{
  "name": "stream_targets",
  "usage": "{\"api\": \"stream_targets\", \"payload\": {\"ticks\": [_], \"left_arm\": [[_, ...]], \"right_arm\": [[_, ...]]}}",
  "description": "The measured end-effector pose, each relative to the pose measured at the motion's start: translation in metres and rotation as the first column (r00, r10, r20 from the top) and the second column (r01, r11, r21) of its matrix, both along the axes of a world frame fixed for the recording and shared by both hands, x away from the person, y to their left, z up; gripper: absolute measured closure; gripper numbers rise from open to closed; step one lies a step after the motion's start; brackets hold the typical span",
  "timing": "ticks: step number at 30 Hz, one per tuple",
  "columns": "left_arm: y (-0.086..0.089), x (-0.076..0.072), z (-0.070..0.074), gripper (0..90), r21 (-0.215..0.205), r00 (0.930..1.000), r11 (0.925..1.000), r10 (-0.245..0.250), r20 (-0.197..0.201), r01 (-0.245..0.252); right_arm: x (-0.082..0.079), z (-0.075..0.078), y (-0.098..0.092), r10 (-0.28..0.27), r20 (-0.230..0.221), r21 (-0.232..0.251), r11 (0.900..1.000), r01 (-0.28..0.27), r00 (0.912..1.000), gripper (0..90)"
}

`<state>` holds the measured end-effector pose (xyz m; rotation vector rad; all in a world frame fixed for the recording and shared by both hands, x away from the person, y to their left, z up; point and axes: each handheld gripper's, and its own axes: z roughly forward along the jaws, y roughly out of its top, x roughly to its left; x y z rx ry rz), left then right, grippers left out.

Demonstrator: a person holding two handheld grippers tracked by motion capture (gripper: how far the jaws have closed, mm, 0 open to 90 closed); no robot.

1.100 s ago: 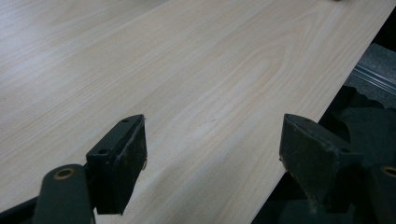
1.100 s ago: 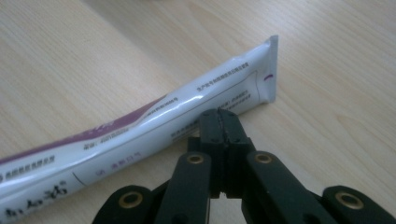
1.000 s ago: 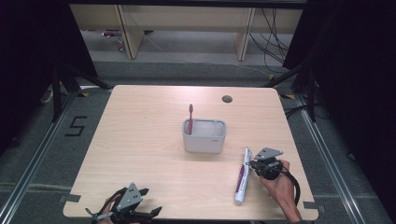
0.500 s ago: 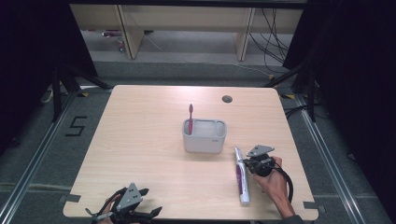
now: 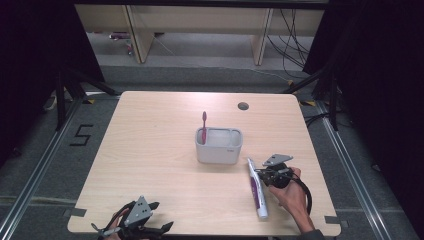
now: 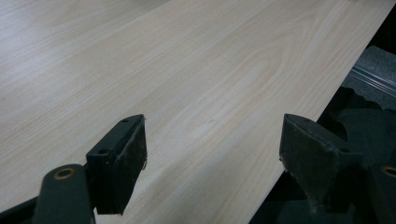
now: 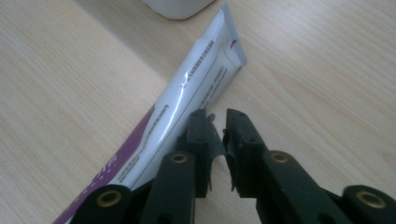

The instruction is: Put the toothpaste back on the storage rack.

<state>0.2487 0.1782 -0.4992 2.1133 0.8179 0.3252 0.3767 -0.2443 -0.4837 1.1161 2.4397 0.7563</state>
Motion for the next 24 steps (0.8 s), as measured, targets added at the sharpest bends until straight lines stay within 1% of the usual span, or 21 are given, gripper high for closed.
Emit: {"api": "stream_targets", "payload": {"ticks": [1, 2, 3, 4, 5, 7, 8, 9, 10, 11, 12, 13, 14, 16, 17, 18, 19, 20, 21, 22, 24], "left_arm": [[0.000, 0.000, 0.000, 22.7, 0.001, 1.0000, 1.0000, 0.000, 0.000, 0.000], [0.000, 0.000, 0.000, 22.8, 0.001, 1.0000, 1.0000, 0.001, 0.000, -0.001], [0.000, 0.000, 0.000, 22.8, -0.011, 1.0000, 0.9999, 0.004, -0.001, -0.004], [0.000, 0.000, 0.000, 22.8, -0.011, 1.0000, 0.9999, 0.004, -0.001, -0.004], [0.000, 0.000, 0.000, 22.8, -0.006, 1.0000, 1.0000, -0.002, -0.007, 0.002], [0.000, 0.000, 0.000, 22.8, -0.007, 1.0000, 1.0000, -0.003, -0.007, 0.003], [0.000, 0.000, 0.000, 22.7, -0.007, 1.0000, 1.0000, -0.003, -0.007, 0.003], [0.000, 0.000, 0.000, 22.8, -0.006, 1.0000, 1.0000, -0.003, -0.007, 0.003], [0.000, 0.000, 0.000, 22.7, -0.006, 1.0000, 1.0000, -0.003, -0.007, 0.003], [0.000, 0.000, 0.001, 22.7, -0.002, 0.9999, 1.0000, -0.006, -0.010, 0.006], [-0.001, -0.001, 0.000, 22.8, -0.019, 0.9999, 0.9998, 0.008, -0.006, -0.009], [-0.001, -0.001, 0.000, 22.8, -0.018, 0.9999, 0.9998, 0.009, -0.005, -0.009], [-0.001, -0.001, 0.000, 22.8, -0.018, 0.9999, 0.9998, 0.009, -0.005, -0.009], [-0.001, -0.001, 0.000, 22.8, -0.017, 1.0000, 0.9998, 0.006, -0.008, -0.007], [-0.001, -0.001, 0.000, 22.8, -0.019, 1.0000, 0.9998, 0.010, -0.002, -0.010], [0.000, 0.000, 0.000, 22.8, -0.003, 1.0000, 1.0000, 0.001, -0.001, -0.001], [-0.001, -0.001, 0.000, 22.8, -0.018, 1.0000, 0.9998, 0.010, -0.002, -0.010], [-0.001, -0.001, 0.000, 22.8, -0.018, 1.0000, 0.9998, 0.010, -0.002, -0.010], [-0.001, -0.001, 0.000, 22.8, -0.019, 1.0000, 0.9998, 0.010, -0.002, -0.010], [-0.001, -0.001, 0.000, 22.8, -0.019, 1.0000, 0.9998, 0.009, -0.002, -0.009], [-0.001, -0.001, 0.000, 22.8, -0.020, 1.0000, 0.9998, 0.009, -0.002, -0.009]], "right_arm": [[0.000, 0.001, -0.001, 0.002, 0.011, -0.003, 1.000, -0.002, 0.9999, 76.6], [0.000, 0.002, -0.001, 0.004, 0.007, -0.005, 1.000, -0.004, 1.0000, 74.2], [-0.002, 0.004, 0.000, -0.017, 0.003, 0.002, 1.000, 0.017, 0.9999, 71.7], [-0.002, 0.004, 0.000, -0.017, 0.003, 0.002, 1.000, 0.017, 0.9999, 71.7], [-0.004, 0.008, 0.000, -0.039, 0.001, 0.014, 0.999, 0.039, 0.9992, 66.6], [-0.005, 0.012, -0.001, -0.061, 0.001, 0.022, 0.998, 0.061, 0.9981, 58.4], [-0.005, 0.012, -0.001, -0.061, 0.001, 0.022, 0.998, 0.061, 0.9981, 58.4], [-0.007, 0.015, 0.000, -0.087, -0.010, 0.049, 0.995, 0.088, 0.9961, 52.6], [-0.007, 0.015, 0.000, -0.087, -0.010, 0.049, 0.995, 0.088, 0.9961, 52.6], [-0.010, 0.017, 0.000, -0.119, -0.042, 0.064, 0.991, 0.121, 0.9920, 46.3], [-0.009, 0.017, -0.001, -0.109, -0.032, 0.060, 0.992, 0.111, 0.9935, 42.9], [-0.011, 0.018, 0.001, -0.149, -0.065, 0.081, 0.985, 0.154, 0.9867, 40.9], [-0.011, 0.018, 0.001, -0.149, -0.065, 0.081, 0.985, 0.154, 0.9867, 40.9], [-0.011, 0.018, 0.001, -0.138, -0.081, 0.099, 0.984, 0.146, 0.9871, 38.8], [-0.013, 0.017, 0.004, -0.135, -0.100, 0.105, 0.984, 0.145, 0.9858, 37.5], [-0.014, 0.017, 0.007, -0.134, -0.106, 0.107, 0.984, 0.145, 0.9853, 37.3], [-0.014, 0.017, 0.008, -0.123, -0.113, 0.093, 0.987, 0.134, 0.9860, 37.3], [-0.014, 0.017, 0.008, -0.123, -0.113, 0.093, 0.987, 0.134, 0.9860, 37.3], [-0.013, 0.016, 0.009, -0.104, -0.100, 0.090, 0.990, 0.113, 0.9895, 37.4], [-0.015, 0.016, 0.012, -0.113, -0.122, 0.086, 0.988, 0.124, 0.9861, 37.5], [-0.015, 0.015, 0.015, -0.107, -0.127, 0.061, 0.991, 0.115, 0.9861, 37.6]]}}
